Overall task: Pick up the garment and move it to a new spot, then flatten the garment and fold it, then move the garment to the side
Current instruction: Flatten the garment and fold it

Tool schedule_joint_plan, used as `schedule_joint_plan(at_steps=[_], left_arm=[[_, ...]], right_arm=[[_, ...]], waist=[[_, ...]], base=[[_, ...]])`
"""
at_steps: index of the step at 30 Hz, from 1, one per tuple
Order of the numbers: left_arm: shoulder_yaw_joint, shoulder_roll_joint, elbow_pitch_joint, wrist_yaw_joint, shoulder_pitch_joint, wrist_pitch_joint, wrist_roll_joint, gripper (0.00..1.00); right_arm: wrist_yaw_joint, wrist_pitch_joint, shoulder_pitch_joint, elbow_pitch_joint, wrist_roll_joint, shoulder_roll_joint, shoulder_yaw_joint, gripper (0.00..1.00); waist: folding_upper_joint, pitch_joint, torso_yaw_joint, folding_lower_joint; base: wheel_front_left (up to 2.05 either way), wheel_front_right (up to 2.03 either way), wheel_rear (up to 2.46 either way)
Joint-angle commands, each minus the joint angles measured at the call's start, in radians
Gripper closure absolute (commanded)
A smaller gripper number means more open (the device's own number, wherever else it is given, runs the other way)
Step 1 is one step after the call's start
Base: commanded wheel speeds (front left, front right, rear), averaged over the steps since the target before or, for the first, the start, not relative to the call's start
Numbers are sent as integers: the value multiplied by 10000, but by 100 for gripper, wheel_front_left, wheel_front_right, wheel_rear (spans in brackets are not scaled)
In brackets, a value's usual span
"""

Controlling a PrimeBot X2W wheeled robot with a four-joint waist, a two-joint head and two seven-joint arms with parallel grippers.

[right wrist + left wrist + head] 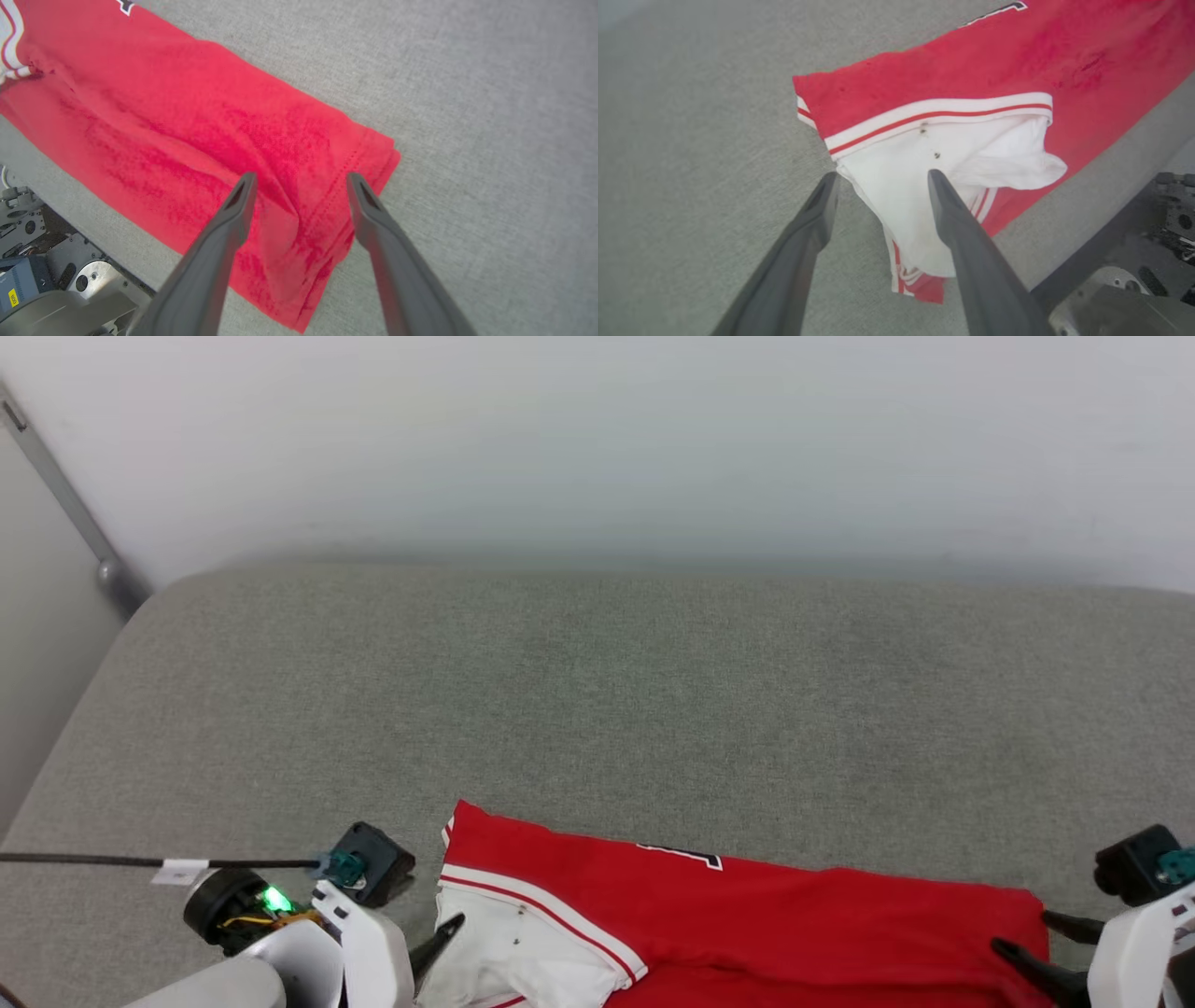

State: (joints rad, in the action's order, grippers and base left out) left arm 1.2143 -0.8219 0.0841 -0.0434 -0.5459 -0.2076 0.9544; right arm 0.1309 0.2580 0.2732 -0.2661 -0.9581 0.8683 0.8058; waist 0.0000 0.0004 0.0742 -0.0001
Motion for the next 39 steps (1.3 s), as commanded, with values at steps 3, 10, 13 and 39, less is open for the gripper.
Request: schedule_joint_plan(at_steps=[3, 10, 13, 39], left_arm=[[-528, -84, -381, -1662, 440, 2092, -1176, 0], [-1284, 318, -368, -3828, 1185, 4257, -1921, 0], [-1667, 499, -378, -4536, 1539, 4585, -2130, 0], [-6555, 3349, -885, -4647, 4857, 4734, -5420, 0]], right_arm=[[-4, -941, -928, 610, 26, 370, -1461, 0], [-4, -1237, -2286, 49, 48, -209, -3563, 0], [-4, -1069, -2846, -279, 77, -635, -4192, 0], [33, 1834, -3171, -1223, 247, -3305, -4133, 0]], waist=[[0, -344, 60, 1], [0, -334, 151, 1], [0, -251, 214, 1], [0, 457, 573, 1]], base=[[0, 0, 0], [0, 0, 0], [0, 0, 0], [0, 0, 0]])
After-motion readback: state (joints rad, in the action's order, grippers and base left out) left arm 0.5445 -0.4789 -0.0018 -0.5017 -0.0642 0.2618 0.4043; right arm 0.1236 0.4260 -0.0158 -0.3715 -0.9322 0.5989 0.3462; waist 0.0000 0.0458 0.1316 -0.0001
